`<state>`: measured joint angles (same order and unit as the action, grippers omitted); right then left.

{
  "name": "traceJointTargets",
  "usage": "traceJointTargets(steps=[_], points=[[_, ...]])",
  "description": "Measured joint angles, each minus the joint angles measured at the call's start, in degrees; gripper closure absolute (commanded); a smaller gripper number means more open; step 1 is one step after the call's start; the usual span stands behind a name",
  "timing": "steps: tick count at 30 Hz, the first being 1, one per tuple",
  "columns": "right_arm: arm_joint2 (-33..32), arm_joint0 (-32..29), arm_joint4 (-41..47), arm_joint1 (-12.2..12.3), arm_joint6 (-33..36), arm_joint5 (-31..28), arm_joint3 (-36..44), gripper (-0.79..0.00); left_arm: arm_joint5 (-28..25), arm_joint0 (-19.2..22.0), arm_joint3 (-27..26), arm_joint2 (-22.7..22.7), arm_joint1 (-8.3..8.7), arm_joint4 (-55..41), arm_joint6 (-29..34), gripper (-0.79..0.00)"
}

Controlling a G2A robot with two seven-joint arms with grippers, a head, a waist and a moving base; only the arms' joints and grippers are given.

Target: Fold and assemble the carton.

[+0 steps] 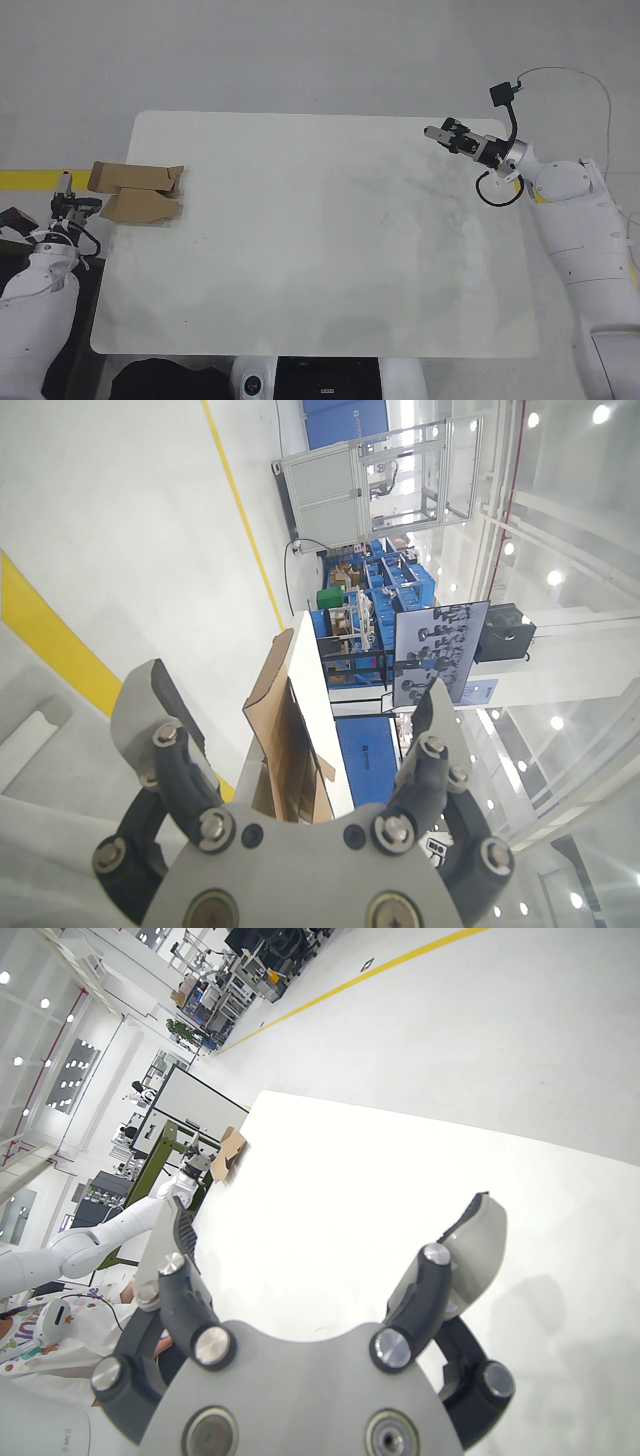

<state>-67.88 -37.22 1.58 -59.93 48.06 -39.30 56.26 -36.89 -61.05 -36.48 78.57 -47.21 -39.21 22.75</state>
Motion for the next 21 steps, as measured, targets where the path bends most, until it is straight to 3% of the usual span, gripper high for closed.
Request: traceJointTargets(steps=[7,12,15,16,17,18,21], points=[[0.00,0.00,0.00,0.00,0.00,0.00,0.00,-0.785,1.04,3.63,3.06,-2.17,-1.83,1.88,-0.12,-0.785],[0.00,0.00,0.00,0.00,0.00,0.00,0.00,-0.785,0.97,6.43,5.00,-3.18,-3.05,2.39,1.06,-0.650],[0.00,0.00,0.00,0.00,0.00,0.00,0.00,-0.785,0.76,7.75,6.45,-3.66,-3.73,2.53,1.89,-0.385],[0.00,0.00,0.00,0.00,0.00,0.00,0.00,-0.785,0.67,8.14,6.90,-3.77,-3.92,2.57,2.05,-0.357],[0.00,0.00,0.00,0.00,0.00,0.00,0.00,-0.785,0.60,8.66,7.47,-3.88,-4.15,2.66,2.23,-0.249],[0.00,0.00,0.00,0.00,0.00,0.00,0.00,-0.785,0.53,9.02,7.90,-3.93,-4.30,2.75,2.35,0.000],[0.00,0.00,0.00,0.00,0.00,0.00,0.00,-0.785,0.09,9.97,9.22,-4.02,-4.74,3.07,2.84,0.000]])
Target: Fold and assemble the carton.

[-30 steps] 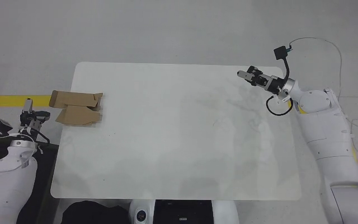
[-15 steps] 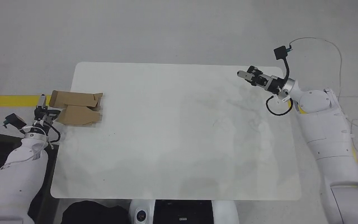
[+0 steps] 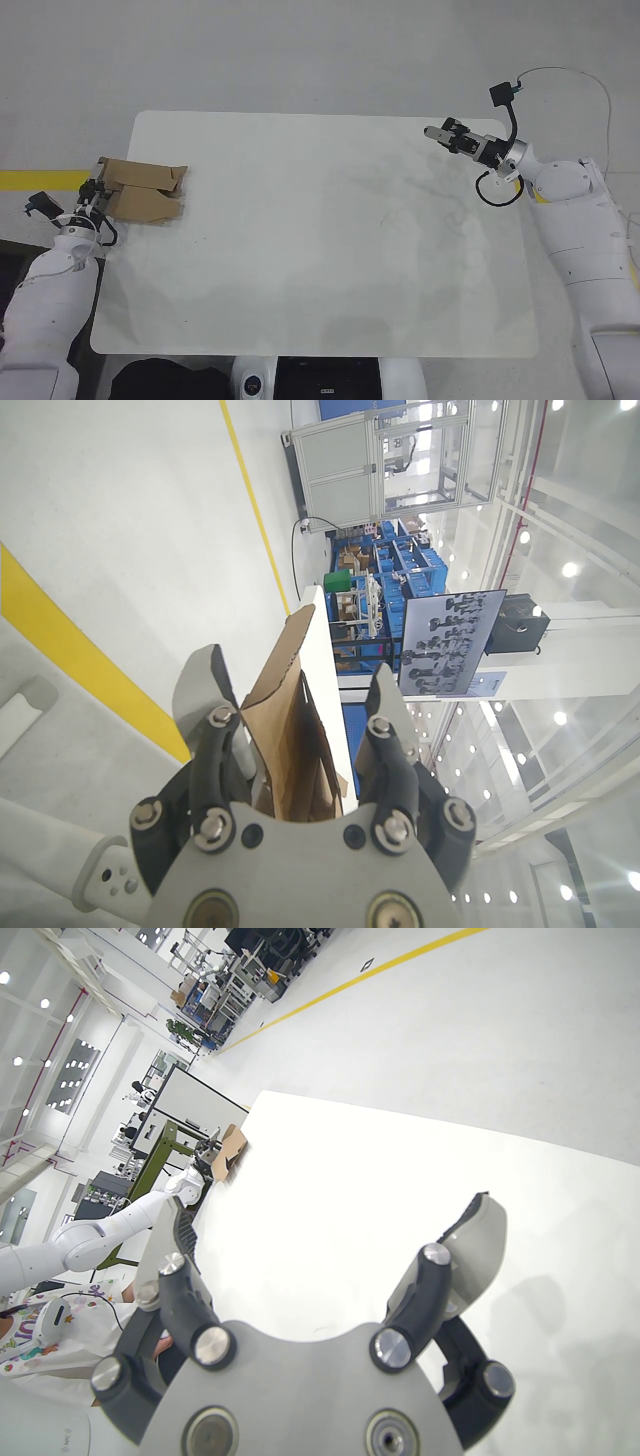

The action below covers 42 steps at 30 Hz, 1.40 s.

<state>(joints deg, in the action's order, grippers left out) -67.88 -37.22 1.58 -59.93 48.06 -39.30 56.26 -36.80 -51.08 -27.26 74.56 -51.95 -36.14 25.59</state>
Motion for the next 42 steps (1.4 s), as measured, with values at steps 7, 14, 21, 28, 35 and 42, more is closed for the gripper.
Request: traceJointTargets(steps=[7,14,21,28,35,42], points=[[0.00,0.00,0.00,0.00,0.00,0.00,0.00,-0.785,-0.81,1.60,2.40,0.40,-0.74,0.10,0.95,0.000],[0.00,0.00,0.00,0.00,0.00,0.00,0.00,-0.785,-2.70,3.17,2.99,2.70,-1.03,-3.10,2.60,0.000],[0.00,0.00,0.00,0.00,0.00,0.00,0.00,-0.785,-4.38,6.21,0.50,4.77,-0.23,-1.19,3.82,0.000],[0.00,0.00,0.00,0.00,0.00,0.00,0.00,-0.785,-3.66,10.01,-2.72,4.46,-0.44,2.31,4.82,0.000],[0.00,0.00,0.00,0.00,0.00,0.00,0.00,-0.785,-2.63,15.97,-3.19,1.30,-2.12,6.23,6.36,0.000],[0.00,0.00,0.00,0.00,0.00,0.00,0.00,-0.785,-3.48,22.23,-2.78,-2.87,-4.21,11.78,6.66,0.000]])
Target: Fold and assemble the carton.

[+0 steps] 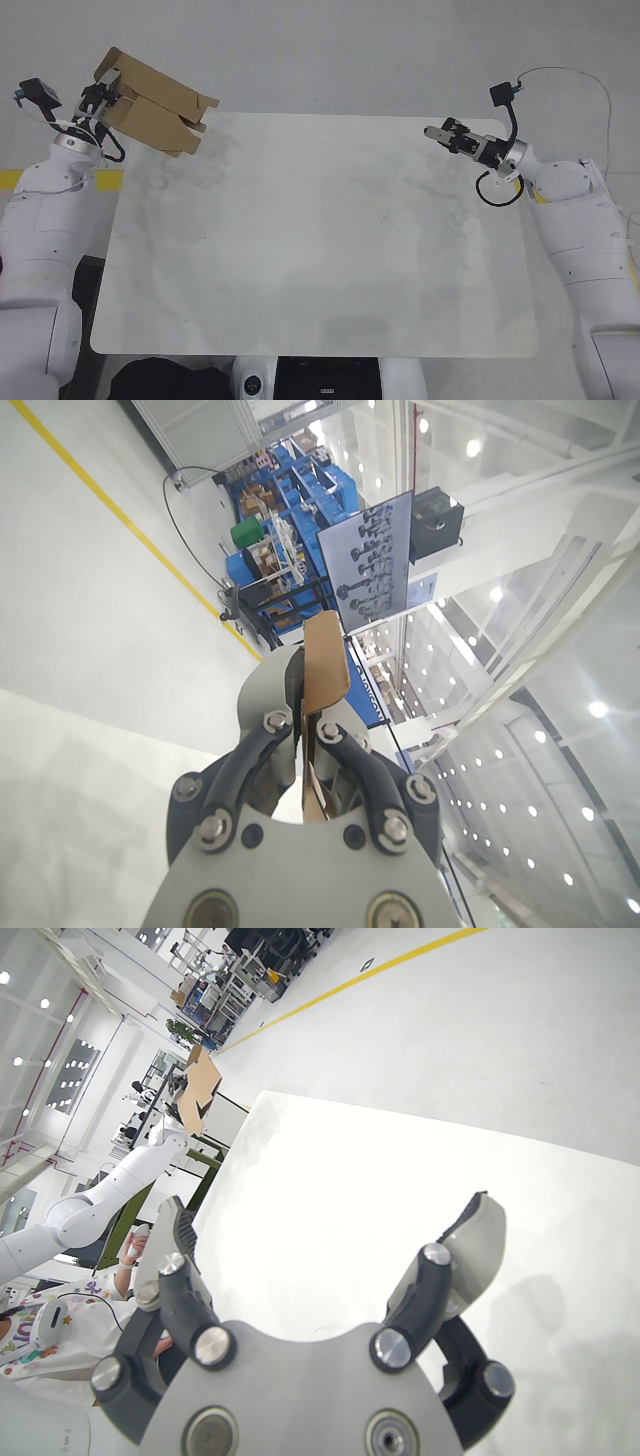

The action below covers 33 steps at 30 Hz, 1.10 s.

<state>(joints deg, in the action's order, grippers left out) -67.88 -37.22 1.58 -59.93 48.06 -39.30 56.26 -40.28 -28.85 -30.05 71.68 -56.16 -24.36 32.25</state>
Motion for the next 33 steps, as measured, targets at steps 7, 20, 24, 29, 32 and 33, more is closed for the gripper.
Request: traceJointTargets(steps=[7,20,24,29,32,33], points=[[0.00,0.00,0.00,0.00,0.00,0.00,0.00,-0.785,-0.77,4.11,0.18,-4.98,-3.11,1.19,3.65,0.000],[0.00,0.00,0.00,0.00,0.00,0.00,0.00,-0.785,-2.42,8.39,-1.41,-15.87,-10.40,-0.29,16.44,0.000],[0.00,0.00,0.00,0.00,0.00,0.00,0.00,-0.785,-3.07,9.61,-2.06,-19.00,-12.68,-0.92,19.54,0.000],[0.00,0.00,0.00,0.00,0.00,0.00,0.00,-0.785,-4.26,10.59,-2.44,-22.39,-15.46,-2.77,23.52,0.000],[0.00,0.00,0.00,0.00,0.00,0.00,0.00,-0.785,-5.20,10.84,-2.21,-24.06,-16.80,-3.36,25.98,0.000],[0.00,0.00,0.00,0.00,0.00,0.00,0.00,-0.785,-5.28,10.87,-2.17,-24.55,-17.13,-3.33,26.43,0.000]])
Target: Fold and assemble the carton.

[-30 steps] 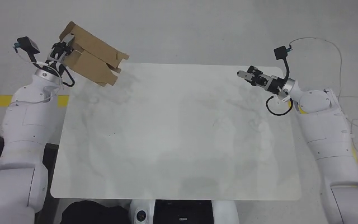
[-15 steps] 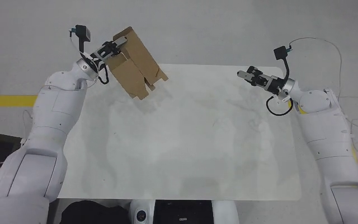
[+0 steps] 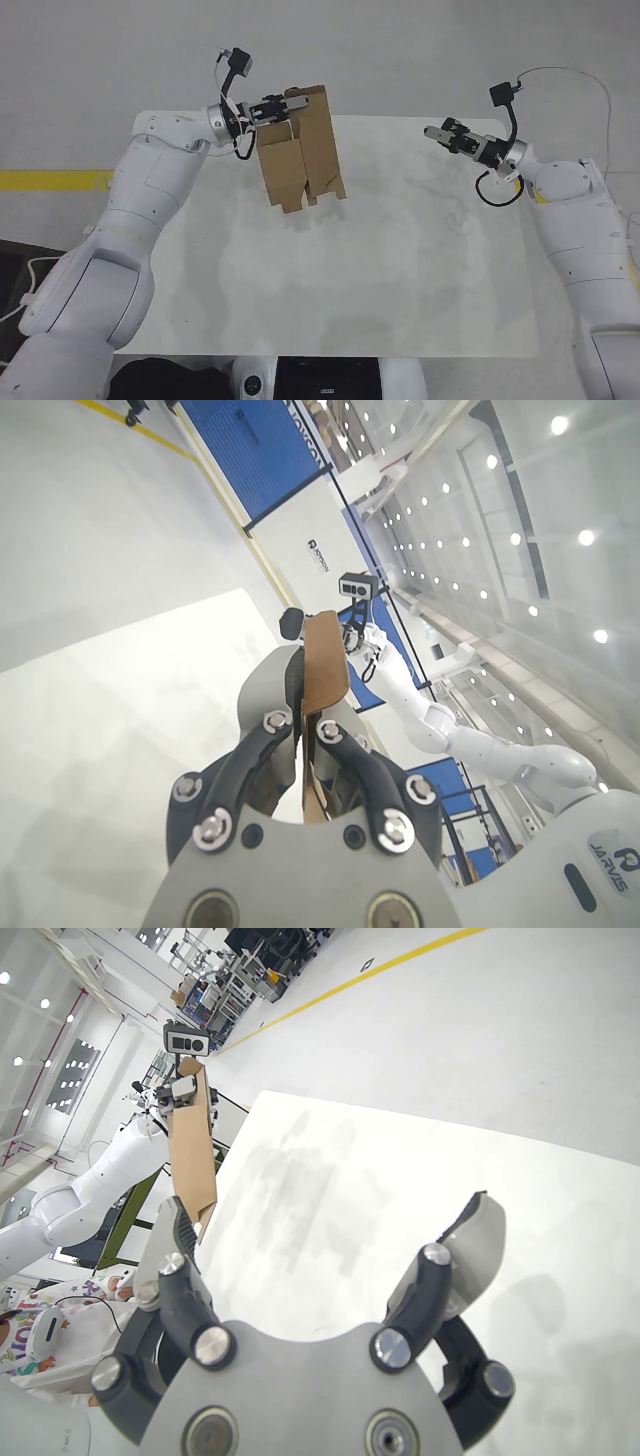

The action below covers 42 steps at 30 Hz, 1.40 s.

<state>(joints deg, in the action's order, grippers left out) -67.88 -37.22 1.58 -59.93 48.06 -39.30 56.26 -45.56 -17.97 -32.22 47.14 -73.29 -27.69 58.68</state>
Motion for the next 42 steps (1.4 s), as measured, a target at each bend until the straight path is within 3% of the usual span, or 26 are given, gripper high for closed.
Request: traceJointTargets(steps=[7,16,21,29,42], points=[[0.00,0.00,0.00,0.00,0.00,0.00,0.00,-0.785,3.34,-1.80,-3.42,-2.94,-1.36,-4.20,3.42,0.000],[0.39,-1.01,1.06,-0.13,-0.41,0.13,1.10,-0.785,2.35,-4.44,-9.58,-7.12,0.31,3.52,2.42,0.000],[2.29,-2.65,7.93,-0.59,4.54,-0.11,3.18,-0.785,3.05,-5.69,-13.12,-8.85,1.63,1.90,3.11,0.000],[7.83,-1.45,23.90,-2.35,18.27,1.30,1.58,-0.785,2.67,-5.46,-13.73,-10.90,2.69,0.00,2.72,0.000],[14.84,1.01,30.00,-4.32,20.58,3.65,2.04,-0.785,2.64,-4.65,-13.45,-13.03,3.26,-4.00,2.69,0.000]])
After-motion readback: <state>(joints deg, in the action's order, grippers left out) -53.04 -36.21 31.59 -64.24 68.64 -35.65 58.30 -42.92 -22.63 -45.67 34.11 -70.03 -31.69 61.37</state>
